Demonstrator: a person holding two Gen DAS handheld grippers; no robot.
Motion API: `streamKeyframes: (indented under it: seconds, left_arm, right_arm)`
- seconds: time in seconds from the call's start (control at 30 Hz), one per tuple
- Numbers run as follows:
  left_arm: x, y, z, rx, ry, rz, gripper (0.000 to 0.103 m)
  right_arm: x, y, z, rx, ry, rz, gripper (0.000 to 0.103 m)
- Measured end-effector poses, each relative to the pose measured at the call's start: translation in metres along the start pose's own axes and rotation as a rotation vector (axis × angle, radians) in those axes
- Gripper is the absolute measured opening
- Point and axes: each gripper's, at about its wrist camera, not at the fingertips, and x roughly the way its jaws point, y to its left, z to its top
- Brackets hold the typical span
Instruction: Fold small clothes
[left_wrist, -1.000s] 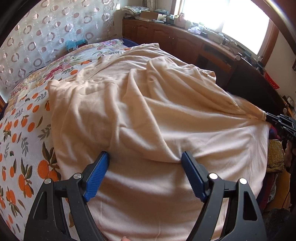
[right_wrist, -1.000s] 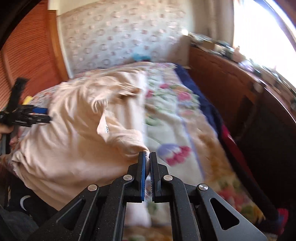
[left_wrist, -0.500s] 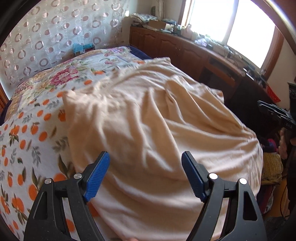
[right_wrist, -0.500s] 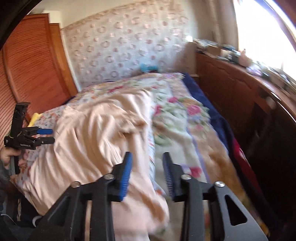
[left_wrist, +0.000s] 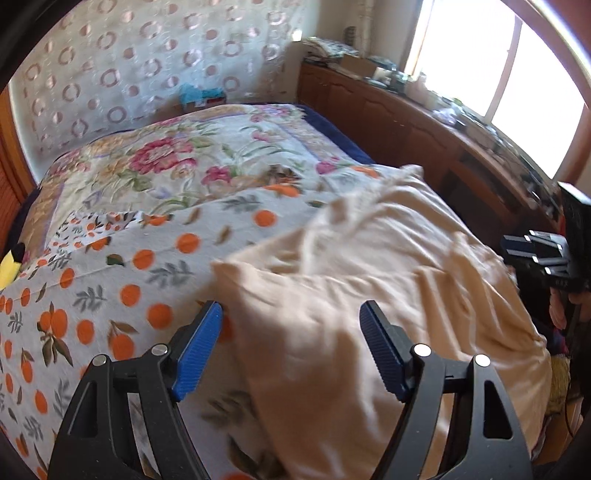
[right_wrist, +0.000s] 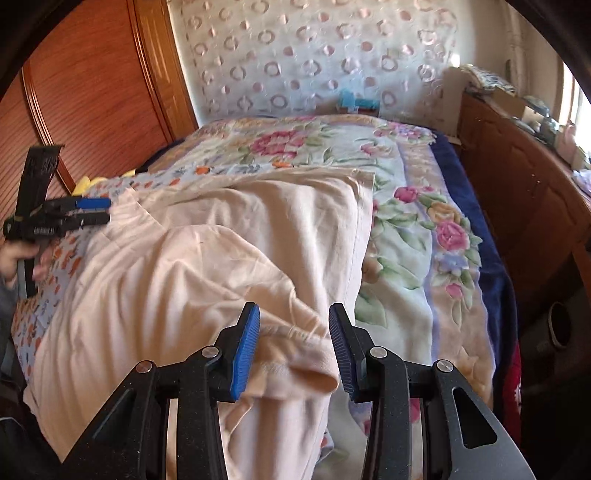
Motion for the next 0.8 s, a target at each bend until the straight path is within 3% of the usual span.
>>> streamKeyframes:
  seconds: [0.23, 0.27, 0.33, 0.43, 0.57, 0.8]
  left_arm:
    - [0.025, 0.021, 0.003, -0.03, 0.03, -0.033, 0.077]
    - [0.027, 0.021, 0.003, -0.029, 0.028, -0.039, 0.075]
    - [0.028, 0.02, 0.005, -0.017, 0.009, -0.032, 0.07]
    - [0.031, 0.019, 0.01, -0.01, 0.0, -0.021, 0.044]
    - [0.029, 0.017, 0.011, 0.034, -0.02, -0.014, 0.011]
    - [0.001, 0.026, 0.024, -0.027, -0.176, -0.003, 0.006]
  right_arm:
    - [0.01, 0.007, 0.009, -0.062, 0.061, 0.045, 0.037]
    - [0.013, 0.008, 0.011, -0.078, 0.074, 0.047, 0.032]
    - [0.016, 0.01, 0.018, -0.11, 0.08, 0.039, 0.009]
    - [0.011, 0.009, 0.027, -0.129, 0.053, 0.039, 0.007]
    - [0.001, 0.004, 0.053, -0.14, -0.036, -0.023, 0.005]
    - [0.002, -0.002, 0.088, -0.159, -0.106, -0.129, 0.005]
